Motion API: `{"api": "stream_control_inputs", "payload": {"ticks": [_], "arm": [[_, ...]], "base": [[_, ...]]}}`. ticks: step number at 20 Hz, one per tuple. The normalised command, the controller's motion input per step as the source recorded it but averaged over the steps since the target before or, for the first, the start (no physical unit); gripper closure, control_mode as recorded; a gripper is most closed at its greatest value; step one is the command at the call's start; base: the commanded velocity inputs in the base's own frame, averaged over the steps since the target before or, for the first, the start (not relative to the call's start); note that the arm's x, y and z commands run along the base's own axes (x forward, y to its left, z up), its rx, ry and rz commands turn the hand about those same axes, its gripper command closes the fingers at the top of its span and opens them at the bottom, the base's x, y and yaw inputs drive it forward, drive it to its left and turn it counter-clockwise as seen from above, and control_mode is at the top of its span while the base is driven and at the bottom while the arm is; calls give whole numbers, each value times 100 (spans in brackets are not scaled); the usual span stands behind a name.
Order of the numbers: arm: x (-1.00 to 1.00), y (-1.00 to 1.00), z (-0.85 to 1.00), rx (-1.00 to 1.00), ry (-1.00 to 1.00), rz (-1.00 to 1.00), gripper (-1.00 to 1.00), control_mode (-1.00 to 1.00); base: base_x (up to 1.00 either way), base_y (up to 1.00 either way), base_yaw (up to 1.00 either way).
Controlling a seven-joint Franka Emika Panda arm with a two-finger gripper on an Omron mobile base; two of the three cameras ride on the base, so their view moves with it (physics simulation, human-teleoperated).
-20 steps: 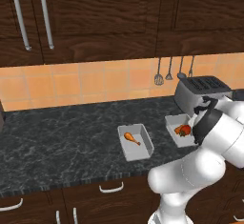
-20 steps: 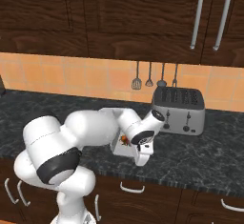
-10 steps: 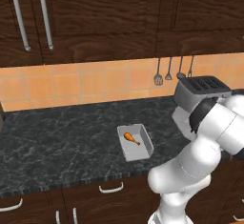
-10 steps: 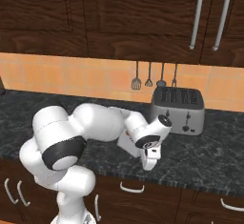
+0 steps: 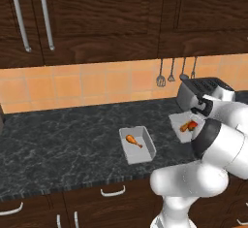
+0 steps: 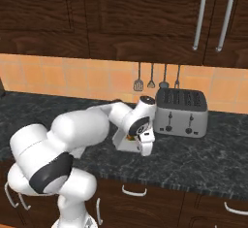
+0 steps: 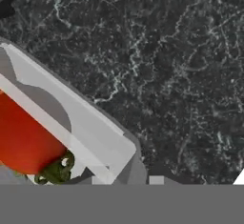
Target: Take the meat container that has the chicken drumstick and place it on the second highest rack of the freezer. Then take the vegetable container that has the carrot and tomato and place it on the highest rack of the freezer.
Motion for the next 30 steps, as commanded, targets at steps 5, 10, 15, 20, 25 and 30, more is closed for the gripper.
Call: {"api": "stream_control_inputs", "payload": {"ticks": [5, 10, 15, 20, 25, 30], "arm": [[-40, 45, 100, -23, -25, 27, 100, -100], [-82, 4, 100, -2, -25, 26, 100, -100], [-27, 0, 100, 0, -4, 39, 100, -100], [0, 0, 100, 0, -4, 60, 100, -100], [19, 0, 100, -9, 0, 55, 100, -100], [5, 1, 100, -35, 1, 45, 100, -100]], "base": [[0, 0, 0], [0, 0, 0], [0, 0, 0], [0, 0, 0], [0, 0, 0], [0, 0, 0]]}}
